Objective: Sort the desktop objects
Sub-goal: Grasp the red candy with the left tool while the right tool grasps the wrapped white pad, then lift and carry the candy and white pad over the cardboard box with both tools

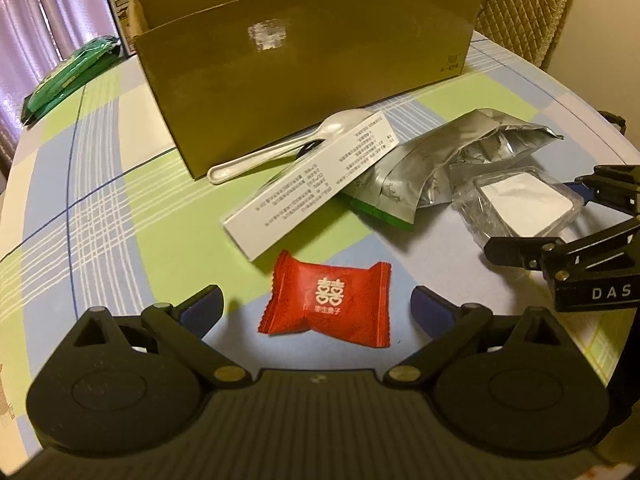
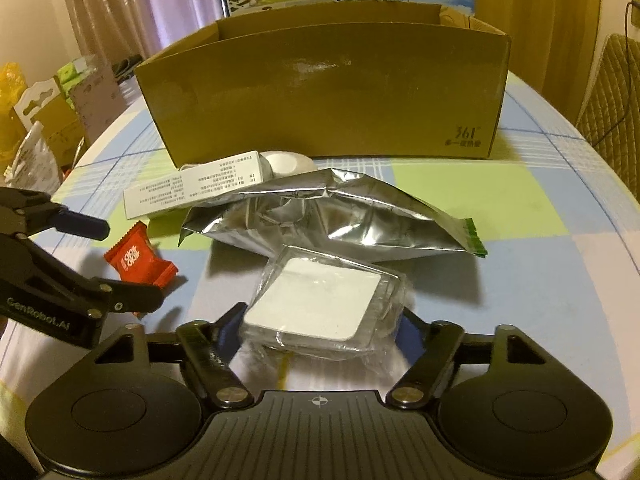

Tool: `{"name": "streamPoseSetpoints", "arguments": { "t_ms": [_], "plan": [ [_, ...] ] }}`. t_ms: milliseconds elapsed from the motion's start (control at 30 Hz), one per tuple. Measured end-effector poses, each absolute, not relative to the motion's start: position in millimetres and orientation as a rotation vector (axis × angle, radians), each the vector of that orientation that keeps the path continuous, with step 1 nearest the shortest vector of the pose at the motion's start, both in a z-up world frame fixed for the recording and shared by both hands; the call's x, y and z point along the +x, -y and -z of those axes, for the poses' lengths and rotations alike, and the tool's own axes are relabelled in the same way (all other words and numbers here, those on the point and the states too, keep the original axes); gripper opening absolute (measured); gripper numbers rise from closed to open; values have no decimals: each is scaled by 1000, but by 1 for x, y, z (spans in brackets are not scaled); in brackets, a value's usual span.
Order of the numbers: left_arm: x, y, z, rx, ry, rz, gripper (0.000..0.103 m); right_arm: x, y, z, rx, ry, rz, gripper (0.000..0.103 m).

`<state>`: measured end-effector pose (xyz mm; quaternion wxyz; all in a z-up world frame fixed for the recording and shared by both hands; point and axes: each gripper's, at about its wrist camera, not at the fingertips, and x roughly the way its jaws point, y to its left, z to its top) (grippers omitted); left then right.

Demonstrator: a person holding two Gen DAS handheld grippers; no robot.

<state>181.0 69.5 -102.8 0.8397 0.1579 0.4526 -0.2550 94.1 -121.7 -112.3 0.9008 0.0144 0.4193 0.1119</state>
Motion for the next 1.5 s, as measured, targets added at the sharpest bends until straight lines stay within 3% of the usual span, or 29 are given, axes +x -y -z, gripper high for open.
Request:
{"name": "streamPoseSetpoints", "arguments": {
  "t_ms": [333, 467, 567, 967, 1367, 1500],
  "plan": [
    [187, -63, 107, 367, -964, 572, 75, 86, 136, 107, 48, -884, -226, 67],
    [189, -61, 105, 333, -987, 575, 51, 85, 137, 106, 51, -884, -231, 67],
    [184, -54, 101, 345, -1016, 563, 47, 84, 139, 104, 56, -883, -235, 66],
    [152, -20, 81, 243, -1086, 504, 44, 65, 166, 93, 59, -874, -216, 66],
    [138, -3, 100, 77, -1087, 359, 44, 63, 176, 106, 10, -876, -187, 67],
    [137, -5, 101, 36, -1064, 319, 46, 64, 175, 110, 10, -880, -180, 80]
  ]
}}
